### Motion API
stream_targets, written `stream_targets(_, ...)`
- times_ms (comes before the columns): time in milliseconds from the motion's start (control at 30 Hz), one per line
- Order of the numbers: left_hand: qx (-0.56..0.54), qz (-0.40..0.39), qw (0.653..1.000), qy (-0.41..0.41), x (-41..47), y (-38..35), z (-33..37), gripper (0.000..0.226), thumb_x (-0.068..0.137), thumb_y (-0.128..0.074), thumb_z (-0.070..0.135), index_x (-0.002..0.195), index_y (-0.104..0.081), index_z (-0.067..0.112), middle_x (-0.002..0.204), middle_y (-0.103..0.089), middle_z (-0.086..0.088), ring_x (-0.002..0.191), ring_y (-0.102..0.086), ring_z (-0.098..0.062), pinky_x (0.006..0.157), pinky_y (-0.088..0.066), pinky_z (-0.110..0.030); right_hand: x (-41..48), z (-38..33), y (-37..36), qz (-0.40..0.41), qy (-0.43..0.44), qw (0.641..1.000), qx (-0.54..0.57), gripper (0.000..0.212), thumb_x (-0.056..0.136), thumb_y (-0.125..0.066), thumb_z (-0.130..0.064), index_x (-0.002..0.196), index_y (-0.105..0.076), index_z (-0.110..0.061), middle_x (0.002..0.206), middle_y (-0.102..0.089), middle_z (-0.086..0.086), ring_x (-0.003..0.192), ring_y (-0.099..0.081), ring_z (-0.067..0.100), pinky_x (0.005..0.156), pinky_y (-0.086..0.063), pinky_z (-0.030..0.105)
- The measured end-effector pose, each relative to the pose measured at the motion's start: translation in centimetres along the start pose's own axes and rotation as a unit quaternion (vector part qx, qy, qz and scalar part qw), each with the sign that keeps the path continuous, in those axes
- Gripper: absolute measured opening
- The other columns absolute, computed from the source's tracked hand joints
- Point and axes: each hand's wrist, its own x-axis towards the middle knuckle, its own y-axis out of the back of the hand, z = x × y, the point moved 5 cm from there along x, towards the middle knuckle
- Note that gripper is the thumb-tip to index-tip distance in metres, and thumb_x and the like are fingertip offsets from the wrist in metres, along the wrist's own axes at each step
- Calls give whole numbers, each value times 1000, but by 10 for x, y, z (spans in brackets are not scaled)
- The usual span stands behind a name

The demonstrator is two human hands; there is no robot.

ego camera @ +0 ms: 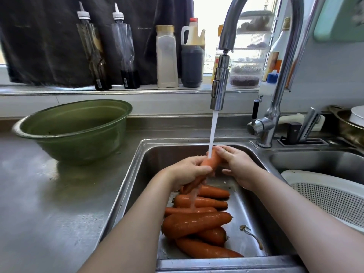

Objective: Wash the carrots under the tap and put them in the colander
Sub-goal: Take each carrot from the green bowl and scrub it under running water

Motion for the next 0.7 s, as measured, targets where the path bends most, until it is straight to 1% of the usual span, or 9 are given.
stream_targets(100,34,51,998,-3,2,3,2,24,106,-53,43,117,-70,30,102,-73,0,86,-69,-15,79,-55,-30,0,-1,-2,3,2,1000,-2,27,103,-59,-41,121,-69,-23,112,-76,4,103,-71,24,80,-50,35)
stream_targets(167,46,107,993,8,4,7,0,45,102,-48,62,109,-76,27,97,-77,0,86,-72,-16,80,-57,-29,-2,-4,-5,-5,18,1000,-22,24,103,-60,-40,111,-70,-19,95,-75,3,83,-68,17,66,-49,27)
stream_targets(233,64,140,988,34,6,14,-6,65,100,-39,71,103,-77,18,83,-76,-2,65,-68,-14,64,-54,-28,-6,-7,-8,-12,31,999,-32,22,102,-61,-36,110,-69,-16,85,-72,3,67,-65,10,53,-47,20)
stream_targets(300,53,109,990,77,5,18,-14,73,102,-33,71,102,-76,12,81,-74,-5,52,-59,-12,54,-48,-26,-6,-8,-10,-14,40,998,-45,20,102,-63,-34,110,-69,-17,81,-70,4,57,-61,10,47,-45,19)
stream_targets(367,3,46,993,108,4,19,-19,64,104,-39,63,109,-74,9,82,-69,-9,55,-57,-12,54,-47,-24,-5,-7,-9,-7,37,998,-56,19,102,-64,-36,107,-71,-19,81,-70,9,52,-56,12,44,-43,22)
stream_targets(433,-50,-10,994,98,3,18,-20,44,102,-59,46,129,-64,12,82,-66,-9,64,-60,-13,56,-49,-23,-3,-4,-4,12,21,999,-40,28,100,-65,-42,107,-71,-16,84,-71,16,50,-55,13,42,-41,23)
stream_targets(533,-32,-8,998,59,5,22,-17,50,90,-75,32,136,-60,19,99,-70,-11,80,-66,-16,64,-52,-26,-1,-2,2,41,-7,999,-16,39,96,-67,-48,109,-69,-12,81,-67,14,48,-56,15,40,-42,23)
stream_targets(633,78,64,993,56,-1,31,-16,33,99,-62,51,123,-70,29,103,-75,-3,79,-67,-13,64,-51,-26,-3,0,0,24,-18,999,-27,34,98,-68,-43,111,-65,-12,84,-66,15,49,-57,15,41,-42,24)
stream_targets(700,128,109,984,60,-4,39,-17,45,100,-49,65,107,-75,28,93,-76,-1,71,-65,-11,64,-47,-28,-6,2,-8,-40,-31,999,-13,27,98,-70,-27,119,-62,-13,89,-65,16,52,-56,15,43,-43,24)
